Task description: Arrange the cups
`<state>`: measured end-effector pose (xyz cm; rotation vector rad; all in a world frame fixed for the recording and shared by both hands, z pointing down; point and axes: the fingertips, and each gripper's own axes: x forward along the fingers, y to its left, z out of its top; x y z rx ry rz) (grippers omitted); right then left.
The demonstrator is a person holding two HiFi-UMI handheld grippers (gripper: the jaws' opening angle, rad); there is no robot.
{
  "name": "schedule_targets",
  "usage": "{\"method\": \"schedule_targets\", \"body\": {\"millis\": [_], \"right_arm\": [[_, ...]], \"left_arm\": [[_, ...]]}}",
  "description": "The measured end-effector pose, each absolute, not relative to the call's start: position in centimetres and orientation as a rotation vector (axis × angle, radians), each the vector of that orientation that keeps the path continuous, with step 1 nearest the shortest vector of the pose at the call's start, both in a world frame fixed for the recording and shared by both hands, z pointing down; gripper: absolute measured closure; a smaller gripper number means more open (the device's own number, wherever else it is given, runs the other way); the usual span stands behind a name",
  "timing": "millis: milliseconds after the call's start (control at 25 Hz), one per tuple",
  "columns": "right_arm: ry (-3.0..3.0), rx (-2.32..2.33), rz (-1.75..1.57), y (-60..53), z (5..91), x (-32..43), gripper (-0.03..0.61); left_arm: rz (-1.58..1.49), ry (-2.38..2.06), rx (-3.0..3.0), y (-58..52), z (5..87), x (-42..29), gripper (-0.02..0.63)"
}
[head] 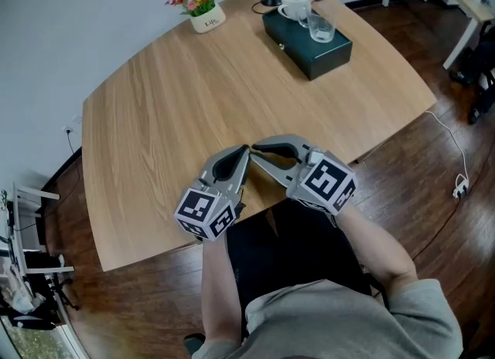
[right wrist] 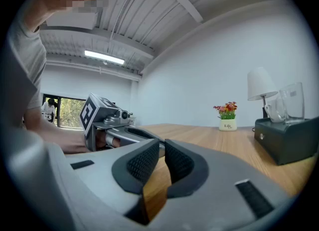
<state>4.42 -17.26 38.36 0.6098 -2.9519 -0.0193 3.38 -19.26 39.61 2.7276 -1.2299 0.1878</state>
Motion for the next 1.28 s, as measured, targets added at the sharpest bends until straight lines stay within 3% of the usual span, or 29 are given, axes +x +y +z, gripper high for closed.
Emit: {"method": "schedule_targets", "body": {"millis": [1280], "right_arm": [[-2.953,0.578,-0.019,-17.04,38.34,4.62,0.548]], "left_arm": [[0.185,-1.231,2.728,-19.28,39.54,3.27,0.604]]}}
